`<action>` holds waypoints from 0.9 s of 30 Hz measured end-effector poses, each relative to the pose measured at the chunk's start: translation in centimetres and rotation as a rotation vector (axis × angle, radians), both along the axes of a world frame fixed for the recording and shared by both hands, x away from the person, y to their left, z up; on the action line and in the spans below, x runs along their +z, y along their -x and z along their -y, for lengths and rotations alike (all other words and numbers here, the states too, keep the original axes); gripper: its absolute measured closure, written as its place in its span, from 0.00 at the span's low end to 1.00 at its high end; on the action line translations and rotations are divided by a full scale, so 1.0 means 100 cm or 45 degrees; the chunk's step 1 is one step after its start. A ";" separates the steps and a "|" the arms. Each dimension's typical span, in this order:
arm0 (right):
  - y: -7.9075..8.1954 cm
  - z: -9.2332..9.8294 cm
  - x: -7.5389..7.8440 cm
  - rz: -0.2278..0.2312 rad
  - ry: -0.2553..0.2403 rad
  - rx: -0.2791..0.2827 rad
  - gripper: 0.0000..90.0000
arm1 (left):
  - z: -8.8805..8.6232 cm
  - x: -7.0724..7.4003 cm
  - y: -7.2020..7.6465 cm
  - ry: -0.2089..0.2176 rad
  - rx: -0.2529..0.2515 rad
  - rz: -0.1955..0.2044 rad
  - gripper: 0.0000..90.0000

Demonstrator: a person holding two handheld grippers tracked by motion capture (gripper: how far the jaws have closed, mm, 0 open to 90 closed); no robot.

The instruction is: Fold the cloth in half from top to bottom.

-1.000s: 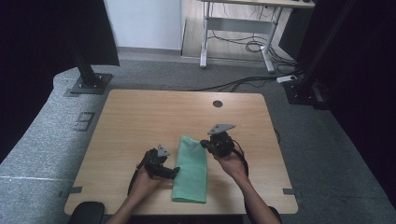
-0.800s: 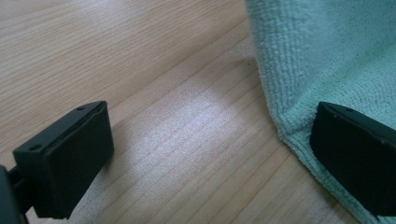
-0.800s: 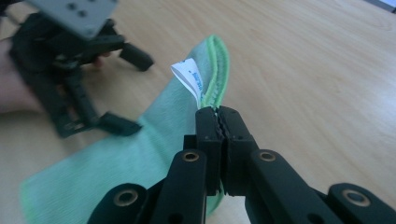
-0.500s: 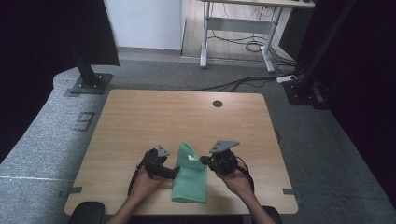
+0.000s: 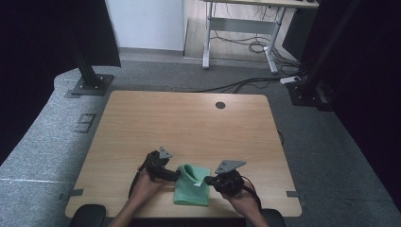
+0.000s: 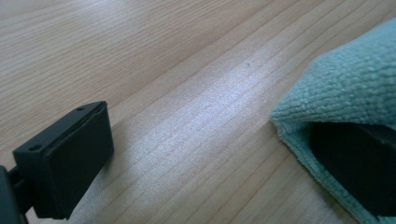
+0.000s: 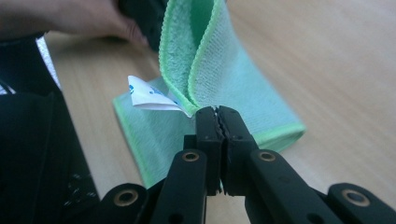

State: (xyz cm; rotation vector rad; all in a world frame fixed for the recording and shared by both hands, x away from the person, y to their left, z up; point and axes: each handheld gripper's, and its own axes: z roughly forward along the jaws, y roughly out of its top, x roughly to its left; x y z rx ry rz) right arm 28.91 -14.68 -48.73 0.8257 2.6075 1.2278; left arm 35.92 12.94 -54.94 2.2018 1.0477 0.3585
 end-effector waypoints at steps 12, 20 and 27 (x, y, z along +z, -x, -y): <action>0.011 -0.005 -0.033 -0.093 0.010 0.012 0.96 | -0.014 0.020 0.010 -0.013 -0.172 -0.057 0.02; 0.019 -0.009 -0.042 -0.114 0.027 0.038 0.96 | -0.016 0.036 0.009 -0.003 -0.077 0.057 0.05; 0.023 -0.007 -0.045 -0.143 0.015 0.048 0.92 | 0.003 0.038 0.016 0.103 -0.174 0.058 0.05</action>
